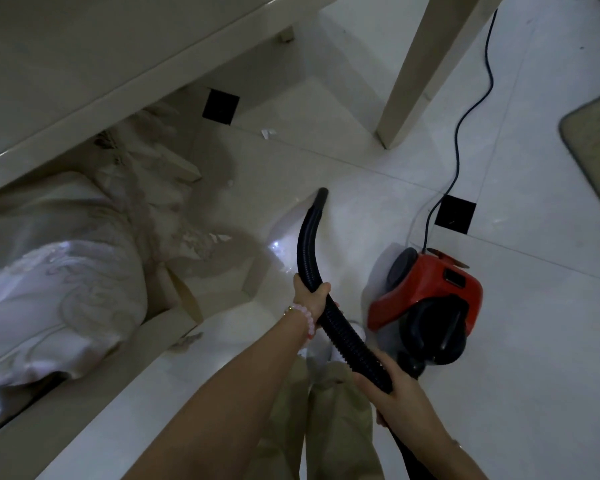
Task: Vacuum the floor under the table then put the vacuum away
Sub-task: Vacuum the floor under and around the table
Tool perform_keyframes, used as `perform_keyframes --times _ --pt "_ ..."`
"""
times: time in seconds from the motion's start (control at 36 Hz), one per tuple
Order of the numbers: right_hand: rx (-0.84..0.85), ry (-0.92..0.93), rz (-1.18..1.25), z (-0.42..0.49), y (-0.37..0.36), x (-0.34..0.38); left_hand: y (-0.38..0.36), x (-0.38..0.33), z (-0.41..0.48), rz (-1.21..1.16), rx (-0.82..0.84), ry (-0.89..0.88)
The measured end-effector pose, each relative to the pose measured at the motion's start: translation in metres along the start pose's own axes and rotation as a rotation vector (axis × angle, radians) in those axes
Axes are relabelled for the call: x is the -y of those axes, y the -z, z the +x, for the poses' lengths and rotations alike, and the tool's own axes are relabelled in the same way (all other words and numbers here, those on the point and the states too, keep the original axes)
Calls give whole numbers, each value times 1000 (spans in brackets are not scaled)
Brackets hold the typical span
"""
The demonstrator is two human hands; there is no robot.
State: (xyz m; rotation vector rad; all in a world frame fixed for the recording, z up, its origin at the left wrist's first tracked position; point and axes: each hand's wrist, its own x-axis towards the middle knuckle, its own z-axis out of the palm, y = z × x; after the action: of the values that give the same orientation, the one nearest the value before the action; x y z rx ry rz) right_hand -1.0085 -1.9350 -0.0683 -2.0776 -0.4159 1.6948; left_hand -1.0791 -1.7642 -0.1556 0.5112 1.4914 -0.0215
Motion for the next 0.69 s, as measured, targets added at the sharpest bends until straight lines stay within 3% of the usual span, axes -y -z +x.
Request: perform_keyframes --times 0.5,0.69 --pt "60 20 -96 -3 -8 0 28 29 21 38 -120 9" --pt "63 29 -90 4 -6 6 24 6 -8 -19 -197 -19"
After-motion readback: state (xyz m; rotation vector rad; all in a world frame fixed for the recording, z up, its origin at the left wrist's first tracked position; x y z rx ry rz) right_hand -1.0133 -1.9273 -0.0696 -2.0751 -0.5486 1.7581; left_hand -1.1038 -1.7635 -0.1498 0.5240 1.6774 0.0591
